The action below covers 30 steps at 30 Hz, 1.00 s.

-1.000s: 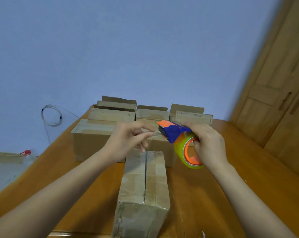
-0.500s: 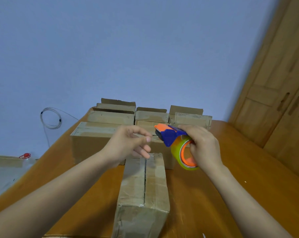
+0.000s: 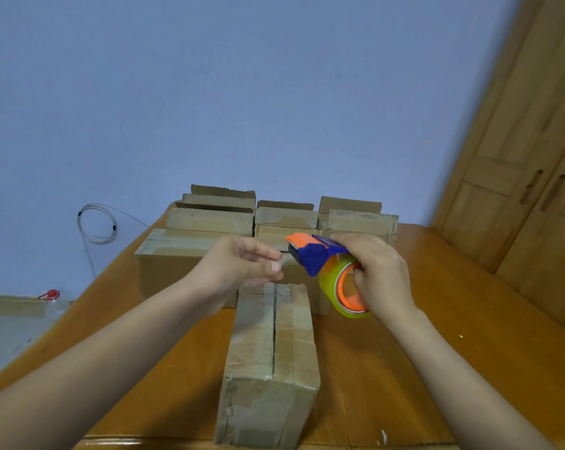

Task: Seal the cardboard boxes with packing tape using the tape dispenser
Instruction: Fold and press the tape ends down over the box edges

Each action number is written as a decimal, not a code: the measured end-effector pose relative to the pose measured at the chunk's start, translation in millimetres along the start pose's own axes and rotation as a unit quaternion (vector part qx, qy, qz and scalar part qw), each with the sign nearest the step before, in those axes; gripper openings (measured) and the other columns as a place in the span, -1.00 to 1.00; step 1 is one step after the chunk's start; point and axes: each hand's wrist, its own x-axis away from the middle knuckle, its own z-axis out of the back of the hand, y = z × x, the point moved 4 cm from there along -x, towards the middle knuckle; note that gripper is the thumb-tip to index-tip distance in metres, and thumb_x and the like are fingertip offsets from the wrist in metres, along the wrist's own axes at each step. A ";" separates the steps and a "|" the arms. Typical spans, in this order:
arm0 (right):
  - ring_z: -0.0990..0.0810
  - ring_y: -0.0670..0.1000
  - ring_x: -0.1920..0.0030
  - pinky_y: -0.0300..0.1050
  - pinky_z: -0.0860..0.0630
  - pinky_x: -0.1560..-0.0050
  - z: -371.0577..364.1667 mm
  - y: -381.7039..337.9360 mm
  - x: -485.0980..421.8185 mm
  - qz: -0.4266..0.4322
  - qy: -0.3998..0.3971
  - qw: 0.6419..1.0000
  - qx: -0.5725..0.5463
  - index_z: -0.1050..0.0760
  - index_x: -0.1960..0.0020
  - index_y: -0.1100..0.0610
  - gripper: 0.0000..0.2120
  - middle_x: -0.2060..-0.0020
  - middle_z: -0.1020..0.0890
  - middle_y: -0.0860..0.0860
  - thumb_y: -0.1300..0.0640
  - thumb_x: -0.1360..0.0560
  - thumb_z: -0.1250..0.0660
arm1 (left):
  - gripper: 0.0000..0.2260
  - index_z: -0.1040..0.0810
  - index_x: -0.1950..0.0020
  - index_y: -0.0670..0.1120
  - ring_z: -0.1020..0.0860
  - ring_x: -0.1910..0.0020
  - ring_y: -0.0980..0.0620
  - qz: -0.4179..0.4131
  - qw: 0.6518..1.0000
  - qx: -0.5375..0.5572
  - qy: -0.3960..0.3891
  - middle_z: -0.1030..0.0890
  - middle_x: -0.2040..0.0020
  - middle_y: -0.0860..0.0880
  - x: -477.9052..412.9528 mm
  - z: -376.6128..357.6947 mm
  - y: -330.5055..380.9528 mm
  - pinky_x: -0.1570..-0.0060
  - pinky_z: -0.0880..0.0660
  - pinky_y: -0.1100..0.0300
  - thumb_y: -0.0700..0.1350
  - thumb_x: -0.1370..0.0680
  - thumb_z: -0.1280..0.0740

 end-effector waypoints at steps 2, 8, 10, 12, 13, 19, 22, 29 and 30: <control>-0.66 0.15 0.04 -0.11 -0.44 0.05 0.7 0.0 0.9 0.001 0.001 1.000 0.002 -0.61 -0.08 0.21 -0.66 0.09 -0.69 0.10 0.22 -0.32 -0.35 | -0.81 -0.64 0.00 -0.15 -0.69 0.12 0.03 -0.012 1.000 -0.024 -0.006 -0.71 0.14 -0.09 1.7 -0.2 1.3 0.13 -0.59 0.31 -0.29 -0.41 -0.46; -0.66 0.16 0.05 -0.11 -0.44 0.04 3.3 -0.9 0.6 0.010 0.023 1.000 0.004 -0.61 -0.09 0.23 -0.67 0.09 -0.69 0.12 0.28 -0.32 -0.42 | -0.75 -0.64 -0.02 -0.12 -0.68 0.07 0.05 -0.037 0.999 -0.035 -0.019 -0.72 0.11 -0.06 6.0 0.5 5.9 0.14 -0.54 0.40 -0.30 -0.38 -0.49; -0.66 0.16 0.04 -0.09 -0.48 0.05 4.0 -0.1 0.4 0.010 0.027 1.000 0.006 -0.61 -0.09 0.22 -0.67 0.08 -0.69 0.11 0.22 -0.33 -0.36 | -0.70 -0.62 -0.08 -0.11 -0.67 0.04 0.08 -0.031 0.998 -0.030 -0.040 -0.72 0.09 -0.06 7.0 1.5 6.3 0.12 -0.53 0.42 -0.33 -0.39 -0.47; -0.65 0.17 0.03 -0.03 -0.53 0.07 3.6 3.3 0.7 -0.001 0.029 1.000 0.003 -0.60 -0.10 0.21 -0.66 0.07 -0.68 0.11 0.22 -0.33 -0.35 | -0.67 -0.59 -0.13 -0.08 -0.66 -0.01 0.10 -0.026 0.997 -0.028 -0.065 -0.71 0.05 -0.06 8.4 0.9 5.7 0.04 -0.52 0.40 -0.34 -0.41 -0.45; -0.65 0.17 0.02 -0.01 -0.54 0.08 3.5 4.7 1.1 -0.006 0.030 1.000 0.002 -0.59 -0.11 0.21 -0.65 0.06 -0.68 0.11 0.22 -0.33 -0.35 | -0.67 -0.59 -0.14 -0.09 -0.65 -0.03 0.10 -0.027 0.997 -0.025 -0.070 -0.71 0.02 -0.06 9.4 -0.3 5.7 -0.01 -0.53 0.35 -0.32 -0.42 -0.45; -0.64 0.17 -0.01 -0.02 -0.52 0.04 3.3 2.4 1.9 0.000 0.044 0.999 -0.007 -0.59 -0.12 0.23 -0.67 0.03 -0.68 0.12 0.19 -0.38 -0.31 | -0.89 -0.61 -0.01 -0.20 -0.69 0.08 -0.07 -0.026 0.993 0.111 0.018 -0.69 0.09 -0.15 6.5 -7.7 1.5 -0.03 -0.60 0.12 -0.20 -0.51 -0.37; -0.63 0.17 -0.03 0.04 -0.55 0.05 4.5 1.7 2.4 0.007 0.056 0.998 -0.006 -0.59 -0.12 0.23 -0.67 0.02 -0.67 0.11 0.26 -0.37 -0.30 | -0.88 -0.56 -0.04 -0.18 -0.69 0.17 -0.09 -0.005 0.988 0.137 0.077 -0.69 0.17 -0.16 2.4 -7.3 -4.4 0.10 -0.64 0.14 -0.14 -0.58 -0.33; -0.62 0.18 -0.04 0.05 -0.54 0.01 6.8 6.1 4.7 0.029 0.075 0.997 0.012 -0.59 -0.12 0.23 -0.62 -0.01 -0.67 0.12 0.36 -0.32 -0.30 | -0.83 -0.49 -0.16 -0.14 -0.69 0.20 -0.12 0.013 0.995 0.051 0.086 -0.70 0.18 -0.19 2.8 -7.3 -9.9 0.17 -0.64 0.14 -0.10 -0.61 -0.28; -0.62 0.18 -0.04 0.06 -0.55 0.01 7.1 7.6 4.7 0.024 0.077 0.997 0.009 -0.59 -0.13 0.24 -0.62 0.00 -0.67 0.12 0.37 -0.32 -0.30 | -0.81 -0.49 -0.16 -0.14 -0.69 0.20 -0.11 0.021 0.995 0.050 0.086 -0.70 0.19 -0.18 3.1 -7.3 -11.1 0.18 -0.63 0.15 -0.08 -0.61 -0.28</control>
